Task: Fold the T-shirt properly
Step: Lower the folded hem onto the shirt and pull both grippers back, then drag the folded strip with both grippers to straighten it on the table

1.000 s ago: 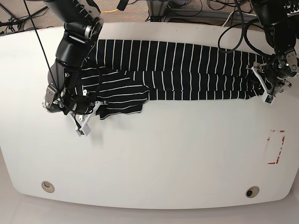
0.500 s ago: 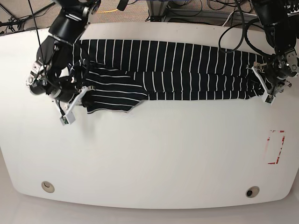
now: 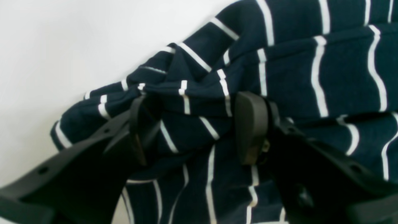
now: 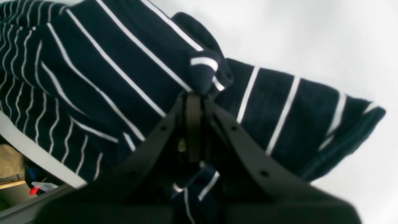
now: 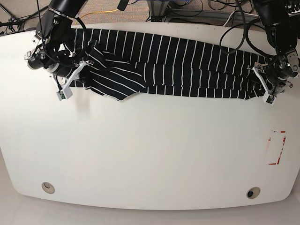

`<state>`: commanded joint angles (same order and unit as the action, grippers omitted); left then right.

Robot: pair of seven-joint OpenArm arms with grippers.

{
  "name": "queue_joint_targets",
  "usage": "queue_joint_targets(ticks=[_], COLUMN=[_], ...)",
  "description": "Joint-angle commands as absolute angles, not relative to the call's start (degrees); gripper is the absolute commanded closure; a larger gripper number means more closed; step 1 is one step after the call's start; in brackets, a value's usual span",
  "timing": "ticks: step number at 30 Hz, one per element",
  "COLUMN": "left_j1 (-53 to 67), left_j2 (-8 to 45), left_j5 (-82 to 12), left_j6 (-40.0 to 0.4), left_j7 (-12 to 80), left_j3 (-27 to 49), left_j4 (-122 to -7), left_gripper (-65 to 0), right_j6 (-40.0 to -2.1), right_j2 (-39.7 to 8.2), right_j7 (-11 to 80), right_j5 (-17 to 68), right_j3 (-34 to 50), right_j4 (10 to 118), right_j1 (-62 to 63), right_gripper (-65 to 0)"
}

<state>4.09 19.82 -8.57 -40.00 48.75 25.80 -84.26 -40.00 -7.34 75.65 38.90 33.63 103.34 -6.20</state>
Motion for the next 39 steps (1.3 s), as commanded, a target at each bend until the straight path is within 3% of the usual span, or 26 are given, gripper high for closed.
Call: queue_joint_targets(ticks=[12, 17, 24, 27, 32, 33, 35, 39], left_j1=[3.9, 3.8, 3.6, 3.7, 3.6, 3.6, 3.6, 3.6], left_j2=[21.8, 22.0, 22.0, 22.0, 22.0, 22.0, 22.0, 21.9], left_j5=[-8.7, -8.7, -8.7, -8.7, -8.7, -8.7, -8.7, -8.7], left_j6=[-40.0, -40.0, -40.0, -40.0, -40.0, -40.0, -40.0, -40.0], left_j7=[48.7, 48.7, 48.7, 48.7, 48.7, 48.7, 48.7, 48.7], left_j3=[25.7, 25.7, 25.7, 25.7, 25.5, 25.3, 24.6, 24.4], left_j4=[-81.5, -81.5, -81.7, -81.8, -81.7, -81.7, -81.6, -81.6], left_gripper=[-34.4, -34.4, -34.4, -34.4, -34.4, -34.4, -34.4, -34.4], right_j6=[-40.0, -40.0, -40.0, -40.0, -40.0, -40.0, -40.0, -40.0], right_j2=[-6.2, -4.8, -3.6, -3.6, -3.6, -3.4, -3.0, -0.9], right_j7=[76.4, 76.4, 76.4, 76.4, 76.3, 76.3, 76.1, 76.1], right_j5=[39.4, 44.4, 44.8, 44.8, 45.3, 45.6, 47.6, 53.6], right_j3=[35.3, 38.3, 40.4, 40.3, 41.5, 42.2, 44.7, 49.1], right_j4=[113.2, 113.4, 113.1, 113.1, 113.5, 113.6, 114.7, 115.2], right_j1=[-12.3, -16.4, -18.9, -21.2, -23.4, -24.1, -25.3, -26.0], right_gripper=[0.0, 0.0, -1.6, -13.3, -48.5, -53.0, -59.3, -59.6])
